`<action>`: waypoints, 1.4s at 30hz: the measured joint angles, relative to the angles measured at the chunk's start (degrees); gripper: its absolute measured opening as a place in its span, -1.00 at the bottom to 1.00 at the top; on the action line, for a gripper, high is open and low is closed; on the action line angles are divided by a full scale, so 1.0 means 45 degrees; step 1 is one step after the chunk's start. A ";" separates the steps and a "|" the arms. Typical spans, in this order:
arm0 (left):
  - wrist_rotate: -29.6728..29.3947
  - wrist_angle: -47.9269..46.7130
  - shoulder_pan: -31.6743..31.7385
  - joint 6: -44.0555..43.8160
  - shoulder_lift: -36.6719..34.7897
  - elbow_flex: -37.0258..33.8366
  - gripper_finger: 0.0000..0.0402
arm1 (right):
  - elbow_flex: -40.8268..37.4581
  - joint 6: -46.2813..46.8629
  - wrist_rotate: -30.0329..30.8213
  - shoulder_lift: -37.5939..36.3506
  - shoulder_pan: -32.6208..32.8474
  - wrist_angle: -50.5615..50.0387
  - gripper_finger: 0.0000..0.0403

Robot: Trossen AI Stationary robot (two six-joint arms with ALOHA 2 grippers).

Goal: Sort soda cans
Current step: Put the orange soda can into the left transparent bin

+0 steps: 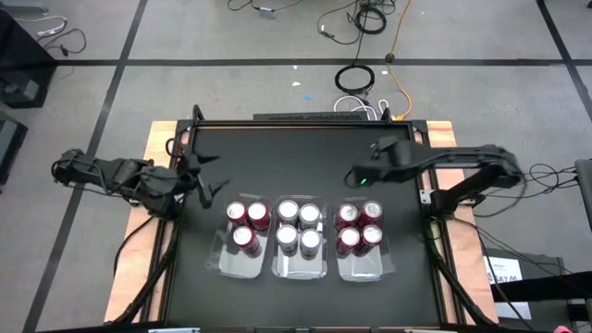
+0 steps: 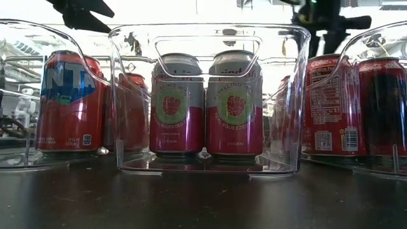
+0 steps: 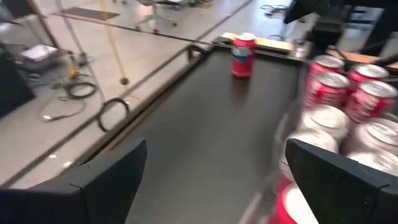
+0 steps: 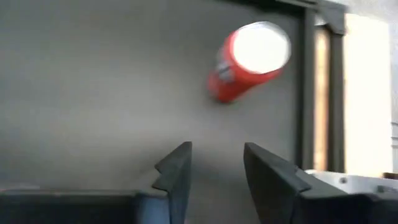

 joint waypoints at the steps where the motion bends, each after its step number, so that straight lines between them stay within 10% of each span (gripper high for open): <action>1: -0.0034 0.0021 0.0227 0.0161 0.0000 0.0046 0.96 | -0.0380 -0.0165 0.0042 -0.0524 -0.0404 0.0038 -0.27; 14: -0.0065 0.0151 0.1969 -0.0133 0.0000 0.0090 0.96 | -0.3384 -0.5984 -0.0174 -0.3820 -0.5167 0.4913 0.28; 26: -0.0065 0.0160 0.2936 -0.0128 0.0000 0.0090 0.96 | -0.3485 -0.7341 -0.1714 -0.1546 -0.7617 0.5174 0.75; 42: -0.0065 0.0103 0.3000 -0.0118 0.0000 0.0090 0.96 | -0.3491 -0.8422 -0.3524 0.0389 -0.9241 0.6243 0.70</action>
